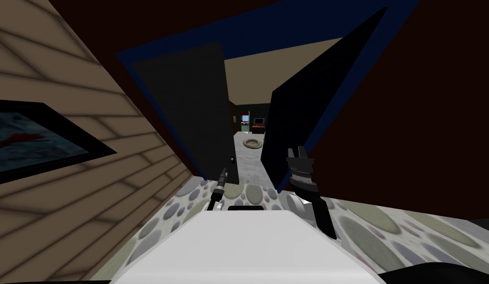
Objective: Push the door open
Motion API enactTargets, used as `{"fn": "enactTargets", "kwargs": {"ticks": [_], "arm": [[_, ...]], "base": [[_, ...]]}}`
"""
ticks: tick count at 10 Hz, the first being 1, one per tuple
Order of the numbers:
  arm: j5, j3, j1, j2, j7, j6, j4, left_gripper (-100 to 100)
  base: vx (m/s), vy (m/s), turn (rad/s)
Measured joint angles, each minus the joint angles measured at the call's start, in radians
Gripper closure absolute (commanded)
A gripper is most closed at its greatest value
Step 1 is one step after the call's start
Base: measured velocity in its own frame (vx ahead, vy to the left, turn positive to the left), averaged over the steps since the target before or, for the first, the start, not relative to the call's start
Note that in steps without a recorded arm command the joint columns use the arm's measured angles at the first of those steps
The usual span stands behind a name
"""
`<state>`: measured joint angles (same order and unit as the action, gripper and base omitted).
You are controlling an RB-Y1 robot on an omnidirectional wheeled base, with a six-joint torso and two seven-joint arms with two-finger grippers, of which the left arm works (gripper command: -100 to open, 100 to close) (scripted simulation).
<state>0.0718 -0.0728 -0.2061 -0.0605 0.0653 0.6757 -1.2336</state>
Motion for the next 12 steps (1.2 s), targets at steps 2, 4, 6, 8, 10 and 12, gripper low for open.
{"fn": "enactTargets", "kwargs": {"ticks": [2, 4, 6, 8, 10, 12], "arm": [[-0.001, -0.008, 0.008, 0.008, -0.002, 0.01, 0.045, -100], [-0.003, -0.012, 0.025, 0.012, -0.002, 0.022, 0.1, -100], [-0.005, -0.018, 0.033, 0.016, -0.002, 0.031, 0.139, -100], [-0.006, -0.022, 0.043, 0.02, -0.001, 0.041, 0.179, -100], [-0.007, -0.028, 0.048, 0.024, 0.001, 0.044, 0.21, -100], [-0.009, -0.028, 0.06, 0.028, -0.001, 0.058, 0.245, -100]], "base": [[0.089, 0.068, -0.042], [0.09, 0.041, -0.037], [0.084, 0.048, -0.035], [0.084, 0.053, -0.035], [0.09, 0.049, -0.024], [0.08, 0.007, -0.016]]}}
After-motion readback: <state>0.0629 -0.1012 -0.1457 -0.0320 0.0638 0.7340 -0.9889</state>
